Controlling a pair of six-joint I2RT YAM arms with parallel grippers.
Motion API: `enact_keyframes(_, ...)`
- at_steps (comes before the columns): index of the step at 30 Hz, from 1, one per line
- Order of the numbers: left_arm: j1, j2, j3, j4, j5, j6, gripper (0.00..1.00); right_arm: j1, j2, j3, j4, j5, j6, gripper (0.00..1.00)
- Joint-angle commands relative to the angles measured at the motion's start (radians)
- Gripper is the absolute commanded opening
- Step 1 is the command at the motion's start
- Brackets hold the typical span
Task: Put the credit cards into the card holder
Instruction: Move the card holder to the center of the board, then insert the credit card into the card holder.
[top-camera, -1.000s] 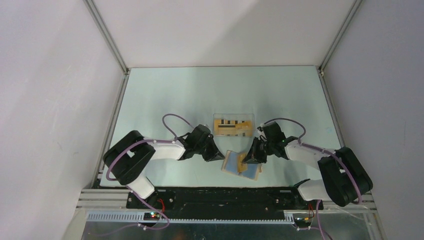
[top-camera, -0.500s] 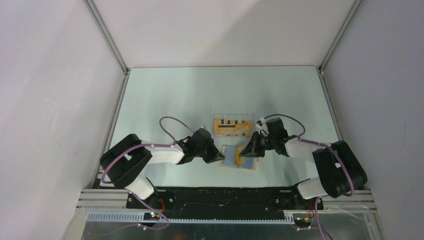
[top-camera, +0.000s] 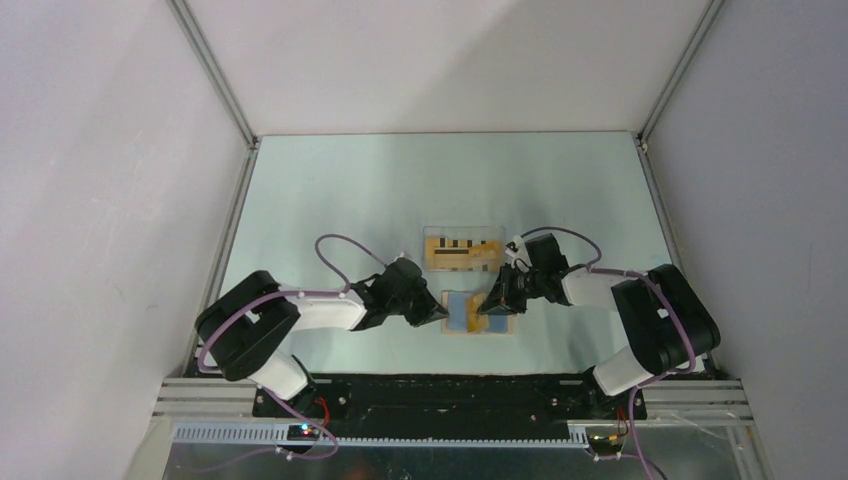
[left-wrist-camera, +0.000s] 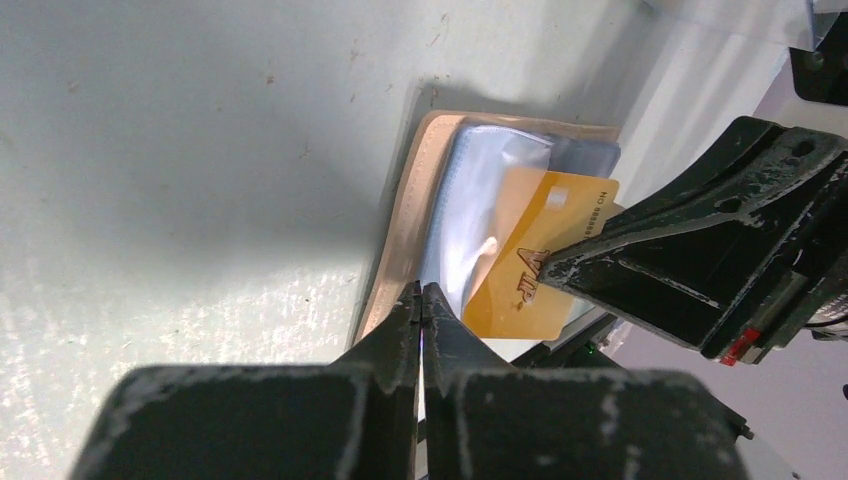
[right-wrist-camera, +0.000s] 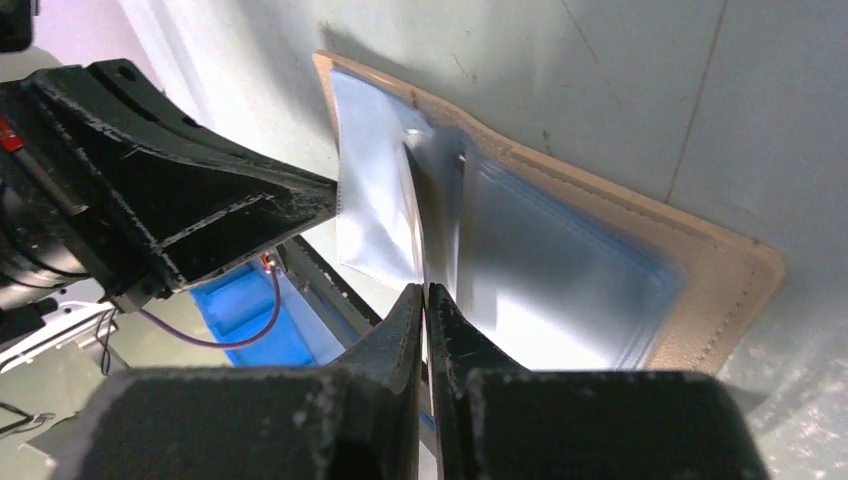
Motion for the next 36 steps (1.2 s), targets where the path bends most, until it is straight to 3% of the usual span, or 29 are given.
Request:
enact_keyframes(1, 0.01, -0.046, -0.01, 0.026, -0.029, -0.002, 0.0, 0.014, -0.033, 0.027, -0.081, 0.084, -0.039, 0.09)
enact_keyframes(5, 0.03, -0.062, -0.017, 0.009, -0.033, 0.023, 0.0, 0.042, -0.042, 0.027, -0.105, 0.124, -0.049, 0.14)
enact_keyframes(13, 0.053, -0.044, -0.035, 0.0, -0.008, 0.04, 0.0, 0.062, -0.066, 0.023, -0.077, 0.159, -0.077, 0.06)
enact_keyframes(23, 0.049, 0.035, 0.01, -0.004, 0.017, 0.049, 0.0, 0.055, -0.12, 0.016, -0.059, 0.184, -0.12, 0.05)
enact_keyframes(36, 0.044, 0.072, 0.033, -0.004, 0.034, 0.057, 0.0, 0.052, -0.064, -0.08, 0.174, 0.11, 0.038, 0.05)
